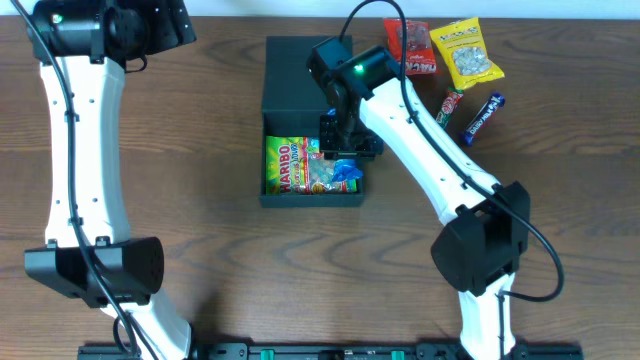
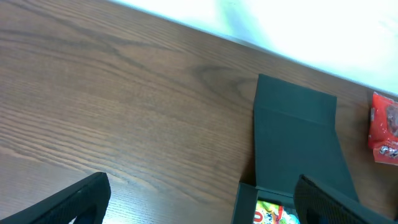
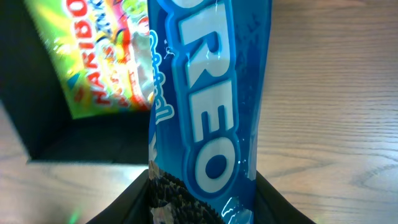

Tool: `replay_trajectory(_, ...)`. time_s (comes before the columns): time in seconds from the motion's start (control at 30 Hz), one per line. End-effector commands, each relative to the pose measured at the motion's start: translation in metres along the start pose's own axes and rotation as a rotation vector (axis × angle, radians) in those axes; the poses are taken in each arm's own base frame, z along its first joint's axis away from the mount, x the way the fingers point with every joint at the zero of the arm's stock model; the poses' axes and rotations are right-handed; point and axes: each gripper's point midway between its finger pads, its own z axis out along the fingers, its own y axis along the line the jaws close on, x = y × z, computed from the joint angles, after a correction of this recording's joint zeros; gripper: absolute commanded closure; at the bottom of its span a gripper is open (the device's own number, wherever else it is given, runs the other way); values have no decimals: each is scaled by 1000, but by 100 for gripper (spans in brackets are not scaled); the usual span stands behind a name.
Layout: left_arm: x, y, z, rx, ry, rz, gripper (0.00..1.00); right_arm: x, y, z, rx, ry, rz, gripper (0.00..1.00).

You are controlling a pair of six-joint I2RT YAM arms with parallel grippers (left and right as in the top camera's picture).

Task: Pack container
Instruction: 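Lower the Oreo pack into the box beside the Haribo bag and release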

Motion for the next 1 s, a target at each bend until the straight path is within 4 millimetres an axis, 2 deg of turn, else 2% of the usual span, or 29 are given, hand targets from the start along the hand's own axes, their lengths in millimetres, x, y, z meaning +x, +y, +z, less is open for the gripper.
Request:
replay_trajectory(0.0,-5,-2,-8,20,-18,-19,5,1,-6,0,33,-27,50,68)
replay_trajectory(0.13,-5,-2,-8,20,-18,-19,5,4,-7,14,40,-9,50,69)
replay_trajectory(0.3,-5,-2,-8,21,-19,-18,5,4,-7,18,36,-4,47,68)
replay_trajectory(0.33,-5,-2,-8,20,-19,-18,5,4,-7,18,35,-7,47,56)
replay_trajectory(0.4,-5,-2,-8,20,-18,-18,5,2,-6,18,35,-15,47,11)
replay_trajectory(0.47,-5,-2,-8,20,-19,-18,5,0,-6,18,35,-24,46,2)
replay_trajectory(0.6,-5,-2,-8,20,-19,-18,5,-3,-6,17,30,-32,51,1)
replay_trajectory(0.7,-5,-2,-8,20,-19,-18,5,-7,-6,12,19,-48,46,8)
replay_trajectory(0.77,-6,-2,-8,20,-20,-18,5,-12,-3,3,2,-72,19,20)
replay_trajectory(0.8,-5,-2,-8,20,-19,-18,5,-15,0,-7,-14,-96,-13,59)
replay_trajectory(0.83,-5,-2,-8,20,-19,-18,5,-17,1,-12,-23,-110,-30,83)
replay_trajectory(0.87,-5,-2,-8,20,-19,-18,5,-17,4,-17,-33,-120,-57,99)
replay_trajectory(0.97,-6,-2,-8,20,-21,-18,5,-7,11,-16,-58,-85,-148,99)
